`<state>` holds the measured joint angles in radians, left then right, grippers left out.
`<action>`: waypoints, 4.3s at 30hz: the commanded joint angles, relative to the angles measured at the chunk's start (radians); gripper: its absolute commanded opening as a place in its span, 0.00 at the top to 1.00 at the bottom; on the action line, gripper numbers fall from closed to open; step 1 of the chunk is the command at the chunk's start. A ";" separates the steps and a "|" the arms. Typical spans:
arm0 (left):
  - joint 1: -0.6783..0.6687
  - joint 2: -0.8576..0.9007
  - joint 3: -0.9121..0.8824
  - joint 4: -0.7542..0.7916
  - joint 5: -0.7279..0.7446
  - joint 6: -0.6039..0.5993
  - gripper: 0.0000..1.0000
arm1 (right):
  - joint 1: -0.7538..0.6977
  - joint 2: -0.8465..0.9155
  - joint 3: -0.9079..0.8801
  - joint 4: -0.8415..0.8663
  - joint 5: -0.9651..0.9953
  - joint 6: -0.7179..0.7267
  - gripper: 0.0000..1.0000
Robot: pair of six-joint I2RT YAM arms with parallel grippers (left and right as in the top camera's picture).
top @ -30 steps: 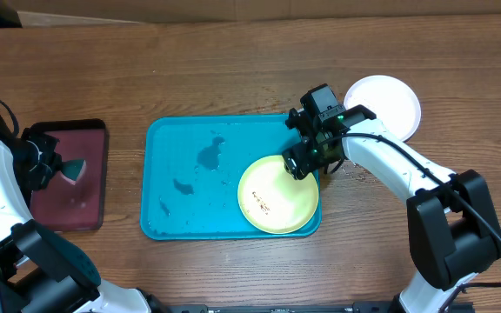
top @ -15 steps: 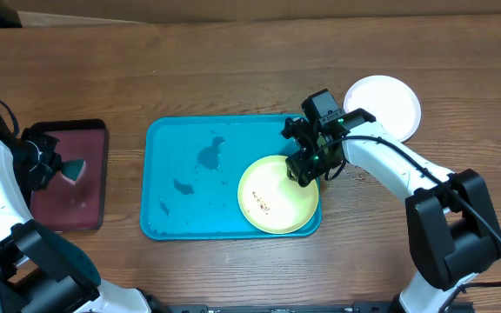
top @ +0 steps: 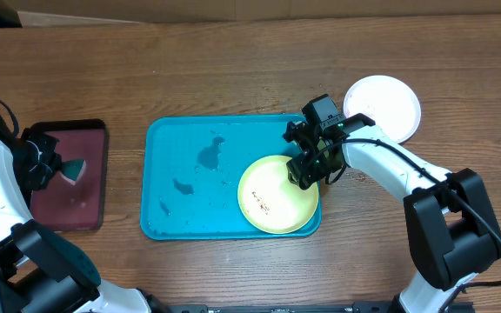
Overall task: Clean dirty plates on tray and stack at the side
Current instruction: 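Move the right gripper to the yellow plate and grasp its rim, then hold the yellow plate with right gripper, scrub it with left sponge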
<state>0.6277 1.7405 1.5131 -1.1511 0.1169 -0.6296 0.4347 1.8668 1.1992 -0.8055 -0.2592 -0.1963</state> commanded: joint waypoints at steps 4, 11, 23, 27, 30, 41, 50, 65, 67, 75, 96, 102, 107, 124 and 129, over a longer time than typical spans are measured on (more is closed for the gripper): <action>-0.013 -0.006 -0.004 0.004 0.004 0.009 0.96 | 0.024 -0.008 -0.010 -0.024 0.025 0.068 0.50; -0.013 -0.006 -0.004 0.003 0.007 0.009 0.96 | 0.026 -0.008 -0.029 0.002 0.050 0.131 0.63; -0.014 -0.006 -0.004 0.017 0.066 0.050 0.96 | 0.028 -0.008 -0.087 0.134 0.060 0.282 0.96; -0.039 -0.006 -0.004 0.057 0.248 0.192 0.96 | 0.042 -0.008 -0.087 0.216 0.059 0.352 0.96; -0.101 -0.006 -0.004 0.072 0.331 0.249 0.96 | 0.063 -0.008 -0.087 0.294 0.060 0.417 0.96; -0.496 -0.002 -0.004 0.135 0.291 0.249 0.96 | 0.116 -0.003 -0.087 0.464 0.094 0.565 0.96; -0.771 0.043 -0.004 0.221 0.178 0.248 0.96 | 0.116 0.060 -0.087 0.457 0.050 0.643 0.96; -0.860 0.179 -0.004 0.183 0.187 0.346 0.96 | 0.114 0.066 0.071 0.211 0.071 0.636 0.48; -0.860 0.181 -0.004 0.175 0.187 0.346 0.96 | 0.114 0.072 0.070 0.192 0.109 0.639 0.60; -0.864 0.229 -0.005 0.128 0.188 0.334 0.96 | 0.115 0.134 0.070 0.190 0.134 0.643 0.90; -0.925 0.367 -0.006 0.150 0.254 0.361 0.96 | 0.115 0.158 0.070 0.248 0.075 0.747 0.96; -0.908 0.424 -0.006 0.158 0.141 0.360 0.96 | 0.114 0.158 0.070 0.250 0.076 0.747 0.96; -0.907 0.475 -0.006 0.131 -0.167 0.348 0.96 | 0.114 0.158 0.070 0.253 0.076 0.746 0.96; -0.905 0.464 0.142 -0.068 -0.681 0.111 0.96 | 0.114 0.158 0.070 0.245 0.086 0.747 0.96; -0.874 0.417 0.315 -0.067 -0.359 0.135 0.96 | 0.114 0.158 0.070 0.231 0.085 0.747 0.96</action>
<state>-0.3012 2.1841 1.7252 -1.2411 -0.3664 -0.4812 0.5690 2.0079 1.2732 -0.5537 -0.2371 0.5579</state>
